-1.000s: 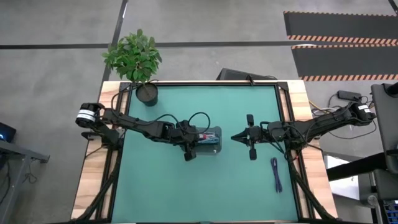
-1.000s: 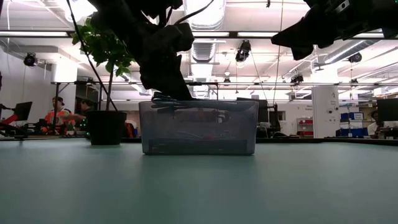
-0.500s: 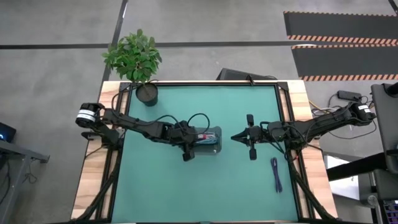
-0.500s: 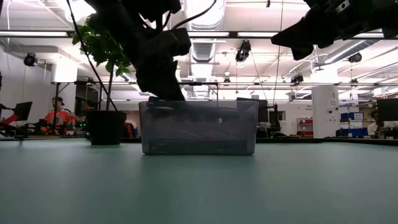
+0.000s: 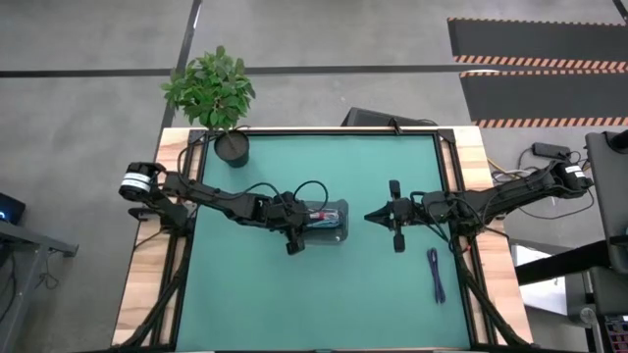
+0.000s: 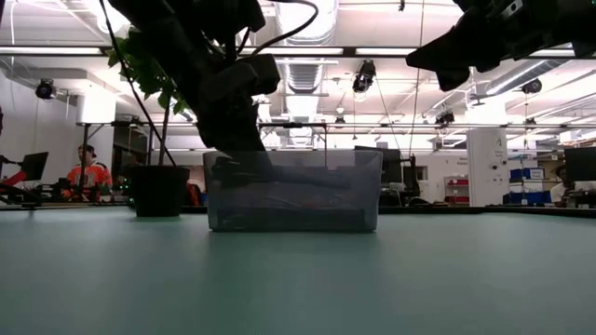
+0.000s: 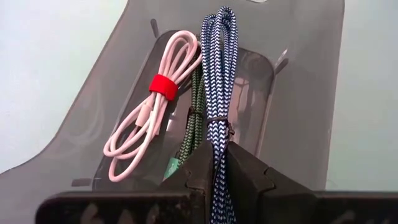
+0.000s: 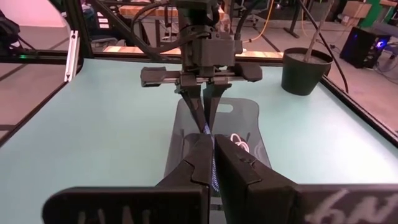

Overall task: Pick and place USB-C Cables
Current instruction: Put the blue cable into the black transparent container, then put the purple cable into the black transparent container

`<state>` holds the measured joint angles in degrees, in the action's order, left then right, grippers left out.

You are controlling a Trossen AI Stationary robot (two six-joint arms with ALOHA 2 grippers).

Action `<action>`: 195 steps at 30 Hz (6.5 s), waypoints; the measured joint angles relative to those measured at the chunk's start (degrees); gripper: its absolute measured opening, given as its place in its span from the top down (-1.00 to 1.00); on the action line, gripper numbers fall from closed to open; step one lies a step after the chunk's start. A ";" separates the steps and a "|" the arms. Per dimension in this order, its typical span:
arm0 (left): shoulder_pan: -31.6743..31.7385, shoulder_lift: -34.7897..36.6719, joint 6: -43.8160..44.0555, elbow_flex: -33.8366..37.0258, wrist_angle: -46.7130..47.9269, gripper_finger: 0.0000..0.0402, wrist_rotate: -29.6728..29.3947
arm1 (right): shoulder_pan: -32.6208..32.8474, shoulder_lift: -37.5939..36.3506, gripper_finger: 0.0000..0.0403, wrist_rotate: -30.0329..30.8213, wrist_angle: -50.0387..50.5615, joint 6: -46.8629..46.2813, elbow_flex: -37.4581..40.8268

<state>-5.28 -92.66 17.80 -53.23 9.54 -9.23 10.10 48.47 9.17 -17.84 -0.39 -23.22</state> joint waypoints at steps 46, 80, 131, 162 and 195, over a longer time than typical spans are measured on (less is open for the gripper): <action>-2.65 25.55 -24.53 0.15 -4.66 0.41 0.14 | 10.51 15.99 0.96 -26.93 78.28 -80.75 -24.88; -2.99 29.53 -27.18 4.37 -8.05 0.41 -1.79 | 17.29 20.33 -0.05 -28.67 75.37 -91.96 -15.00; -2.99 32.53 -27.92 10.02 -16.96 0.41 -6.15 | 17.11 15.76 0.91 17.15 49.81 -73.39 -19.67; -2.99 37.18 -30.40 12.06 -19.88 0.41 -6.16 | 3.58 27.57 0.91 25.67 -11.91 -2.33 -22.14; -2.99 40.59 -27.18 14.96 -21.23 0.41 -6.05 | -3.40 51.09 0.91 10.07 62.00 -7.71 -71.42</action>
<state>-8.27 -52.07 -9.38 -38.27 -11.69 -15.29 6.70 99.56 19.24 44.17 -8.10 -94.64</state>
